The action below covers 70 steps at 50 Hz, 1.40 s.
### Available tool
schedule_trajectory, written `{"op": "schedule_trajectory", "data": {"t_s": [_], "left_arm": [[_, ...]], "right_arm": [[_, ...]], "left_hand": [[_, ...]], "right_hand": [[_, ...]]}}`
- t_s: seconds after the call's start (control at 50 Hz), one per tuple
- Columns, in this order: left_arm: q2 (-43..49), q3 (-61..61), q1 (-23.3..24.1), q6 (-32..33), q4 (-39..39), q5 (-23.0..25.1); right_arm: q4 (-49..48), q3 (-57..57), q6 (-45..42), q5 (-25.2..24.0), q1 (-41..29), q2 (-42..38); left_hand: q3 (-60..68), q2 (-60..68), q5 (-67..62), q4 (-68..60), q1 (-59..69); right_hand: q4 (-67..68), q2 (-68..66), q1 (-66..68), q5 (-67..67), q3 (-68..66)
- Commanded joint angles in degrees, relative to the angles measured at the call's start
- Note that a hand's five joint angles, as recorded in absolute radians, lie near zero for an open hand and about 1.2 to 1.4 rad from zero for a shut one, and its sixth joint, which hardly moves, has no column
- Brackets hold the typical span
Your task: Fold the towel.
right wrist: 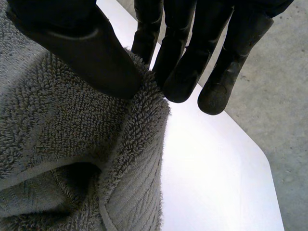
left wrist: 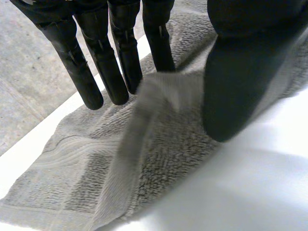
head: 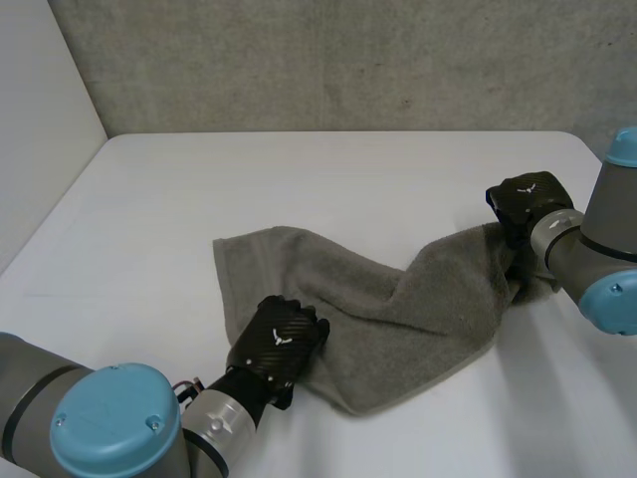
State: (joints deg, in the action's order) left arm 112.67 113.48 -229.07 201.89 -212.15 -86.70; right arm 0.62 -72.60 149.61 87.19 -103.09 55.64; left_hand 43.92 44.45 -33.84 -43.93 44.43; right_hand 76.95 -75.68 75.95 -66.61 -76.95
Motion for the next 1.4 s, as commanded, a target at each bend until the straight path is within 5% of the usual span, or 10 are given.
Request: {"op": "schedule_trajectory", "data": {"t_s": [0.02,0.08,0.48,0.66,0.98,1.12,1.18,1.36,1.4], "left_arm": [[-0.8,0.8,-0.8,-0.2,0.1,0.0],[-2.3,1.7,-0.7,-0.3,0.2,0.4],[-8.8,4.1,-3.3,-0.5,0.2,2.9],[-1.1,4.7,-2.6,-0.2,0.2,8.6],[-1.7,5.1,-2.1,-0.2,0.3,8.8],[-3.1,5.7,-1.0,-0.2,0.5,8.8],[-3.6,6.2,-0.2,-0.3,1.2,8.9],[-7.3,5.7,-1.7,-1.0,6.0,8.2],[-12.5,5.5,-6.2,-1.0,6.6,7.9]], "right_arm": [[0.0,0.0,-0.1,0.0,0.0,0.1],[0.0,0.1,-0.2,0.0,0.0,0.2],[1.8,-2.1,-2.2,-2.9,1.7,9.5],[1.7,-2.4,-2.4,-4.0,1.7,7.6],[1.6,-2.5,-2.4,-4.0,1.7,7.4],[1.6,-2.5,-2.4,-4.0,1.7,7.4],[1.6,-2.5,-2.4,-4.0,1.7,7.4],[7.4,-1.5,-6.0,-3.4,2.6,10.2],[12.4,-1.5,-9.8,-3.5,4.6,13.7]], "left_hand": [[26.1,25.6,-26.2,-26.1,25.6],[36.1,35.5,-36.1,-36.0,35.6],[36.1,35.5,-36.2,-36.1,35.6],[19.0,18.4,-19.0,-18.9,18.4],[3.8,3.3,-3.9,-3.8,3.3],[5.7,5.1,-5.7,-5.6,5.1],[36.0,35.5,-36.1,-36.0,35.5],[36.1,35.5,-36.2,-36.1,35.6],[36.1,35.5,-36.2,-36.1,35.6]], "right_hand": [[3.0,-4.3,4.1,-3.4,-3.1],[3.0,-4.3,4.1,-3.4,-3.1],[3.0,-4.3,4.1,-3.4,-3.1],[3.0,-4.3,4.1,-3.4,-3.1],[3.0,-4.3,4.1,-3.4,-3.1],[3.0,-4.3,4.1,-3.4,-3.1],[3.0,-4.3,4.1,-3.4,-3.1],[3.0,-4.3,4.1,-3.4,-3.1],[3.0,-4.3,4.1,-3.4,-3.1]]}}
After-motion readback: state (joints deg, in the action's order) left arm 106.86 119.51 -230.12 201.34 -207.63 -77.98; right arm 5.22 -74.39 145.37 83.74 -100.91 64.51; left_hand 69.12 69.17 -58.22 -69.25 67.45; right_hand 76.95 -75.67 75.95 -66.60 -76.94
